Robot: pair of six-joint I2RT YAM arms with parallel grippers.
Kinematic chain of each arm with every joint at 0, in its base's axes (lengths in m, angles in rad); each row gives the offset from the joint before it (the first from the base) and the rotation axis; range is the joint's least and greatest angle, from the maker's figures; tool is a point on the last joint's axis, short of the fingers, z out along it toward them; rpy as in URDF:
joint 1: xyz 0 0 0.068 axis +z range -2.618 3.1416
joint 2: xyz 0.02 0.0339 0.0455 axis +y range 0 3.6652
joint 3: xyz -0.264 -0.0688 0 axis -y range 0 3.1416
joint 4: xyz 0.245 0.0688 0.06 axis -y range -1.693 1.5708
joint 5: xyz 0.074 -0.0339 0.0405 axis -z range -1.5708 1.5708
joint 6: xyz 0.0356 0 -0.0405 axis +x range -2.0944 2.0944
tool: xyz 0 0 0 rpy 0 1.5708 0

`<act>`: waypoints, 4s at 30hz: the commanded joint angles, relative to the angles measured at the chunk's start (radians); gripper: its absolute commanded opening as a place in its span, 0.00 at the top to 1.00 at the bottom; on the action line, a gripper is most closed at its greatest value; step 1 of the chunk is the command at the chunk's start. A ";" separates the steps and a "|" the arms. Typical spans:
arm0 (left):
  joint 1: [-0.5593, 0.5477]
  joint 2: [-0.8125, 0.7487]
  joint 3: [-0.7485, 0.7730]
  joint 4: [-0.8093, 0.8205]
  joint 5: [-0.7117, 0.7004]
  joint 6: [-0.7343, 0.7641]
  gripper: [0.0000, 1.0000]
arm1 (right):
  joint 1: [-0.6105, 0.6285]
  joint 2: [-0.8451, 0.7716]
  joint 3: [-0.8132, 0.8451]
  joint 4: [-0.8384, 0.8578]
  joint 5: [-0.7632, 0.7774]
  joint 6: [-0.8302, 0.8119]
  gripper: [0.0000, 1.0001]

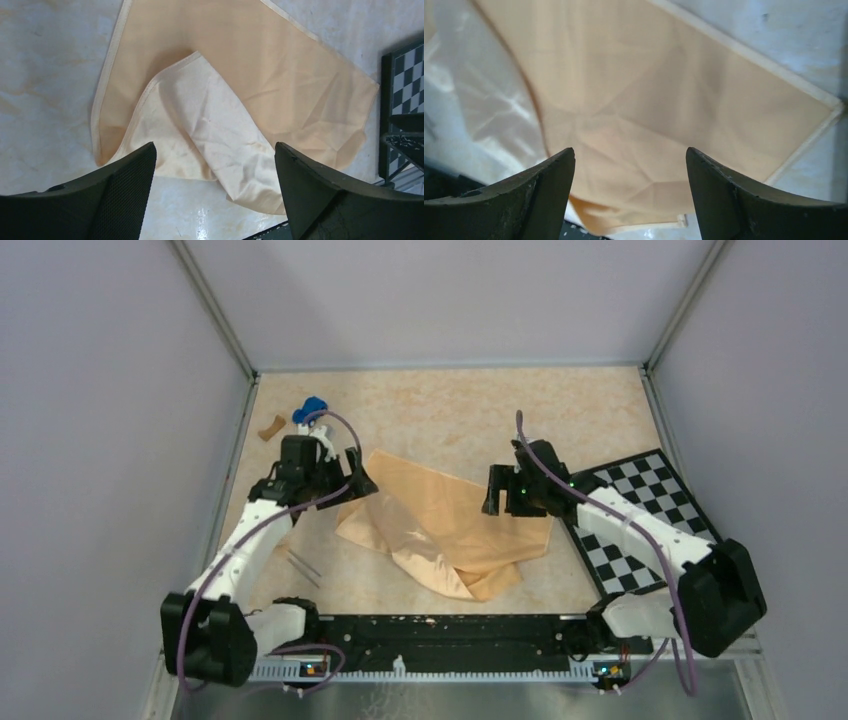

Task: Fold the napkin into a case and place the utensils inside
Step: Pick up the crumpled napkin from the center of the board, then flatten out the crumpled napkin at the center of the board.

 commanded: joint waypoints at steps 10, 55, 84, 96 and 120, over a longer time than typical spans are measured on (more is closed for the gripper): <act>-0.141 0.821 0.761 -0.183 -0.139 0.219 0.17 | -0.128 0.151 0.041 -0.127 0.370 0.096 0.18; -0.124 0.691 0.759 -0.077 -0.238 0.264 1.00 | -0.180 0.068 0.173 0.048 0.296 -0.198 1.00; -0.124 -0.455 0.578 0.185 -0.198 0.149 1.00 | -0.170 -0.564 0.524 0.016 -0.156 -0.139 1.00; -0.108 0.289 0.625 0.216 -0.590 0.213 1.00 | -0.228 -0.051 0.354 0.303 0.346 -0.213 1.00; -0.056 0.462 0.381 0.136 0.042 0.080 0.01 | -0.190 0.391 0.333 0.070 -0.040 -0.178 0.29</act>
